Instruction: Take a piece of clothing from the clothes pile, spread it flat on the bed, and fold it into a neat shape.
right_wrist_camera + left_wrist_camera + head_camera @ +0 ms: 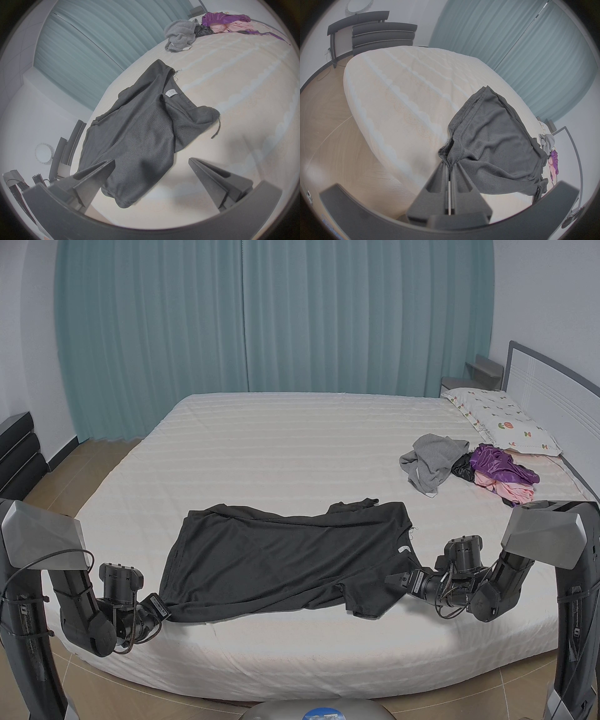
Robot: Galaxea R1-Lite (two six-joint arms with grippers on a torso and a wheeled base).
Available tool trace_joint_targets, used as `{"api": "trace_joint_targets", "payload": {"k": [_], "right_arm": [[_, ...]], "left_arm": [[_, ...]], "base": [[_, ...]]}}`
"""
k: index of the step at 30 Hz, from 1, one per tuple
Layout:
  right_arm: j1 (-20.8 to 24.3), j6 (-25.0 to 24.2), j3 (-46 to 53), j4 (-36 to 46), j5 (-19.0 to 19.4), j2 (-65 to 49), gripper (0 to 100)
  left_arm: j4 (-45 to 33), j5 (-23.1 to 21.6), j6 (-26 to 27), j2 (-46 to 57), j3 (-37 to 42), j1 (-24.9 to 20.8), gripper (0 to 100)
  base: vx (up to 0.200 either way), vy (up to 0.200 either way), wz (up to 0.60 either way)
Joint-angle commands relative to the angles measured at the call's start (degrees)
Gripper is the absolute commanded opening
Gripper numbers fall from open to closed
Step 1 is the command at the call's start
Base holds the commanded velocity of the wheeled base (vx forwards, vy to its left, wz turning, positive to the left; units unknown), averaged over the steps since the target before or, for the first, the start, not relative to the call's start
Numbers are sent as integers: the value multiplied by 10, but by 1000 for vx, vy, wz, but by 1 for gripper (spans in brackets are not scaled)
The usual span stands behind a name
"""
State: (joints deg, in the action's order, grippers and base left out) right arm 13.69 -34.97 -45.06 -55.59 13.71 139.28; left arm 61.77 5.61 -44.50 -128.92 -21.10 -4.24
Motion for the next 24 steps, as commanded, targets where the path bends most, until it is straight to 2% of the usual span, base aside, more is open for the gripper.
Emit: {"api": "trace_joint_targets", "payload": {"k": [1, 3, 4, 8, 14, 21, 24], "right_arm": [[13, -1, -35, 5, -5, 22, 100], [18, 0, -40, 7, -6, 25, 100], [18, 0, -40, 7, -6, 25, 0], [21, 0, -60, 29, -18, 30, 0], [13, -2, -31, 29, -26, -3, 0], [-19, -7, 68, 20, -18, -75, 0], [-38, -6, 128, 2, -12, -110, 0]], "left_arm": [[0, 0, 1, 0, 2, 0, 0], [0, 0, 2, -1, 1, 0, 0], [0, 0, 2, -1, 1, 0, 0], [0, 0, 2, -2, 2, 0, 0], [-1, -1, 3, 2, 6, -1, 0], [-2, 0, 14, 29, 22, -7, 0], [-3, 0, 37, 36, 34, -7, 0]], "base": [[0, 0, 0], [0, 0, 0], [0, 0, 0], [0, 0, 0], [0, 0, 0], [0, 0, 0], [0, 0, 0]]}}
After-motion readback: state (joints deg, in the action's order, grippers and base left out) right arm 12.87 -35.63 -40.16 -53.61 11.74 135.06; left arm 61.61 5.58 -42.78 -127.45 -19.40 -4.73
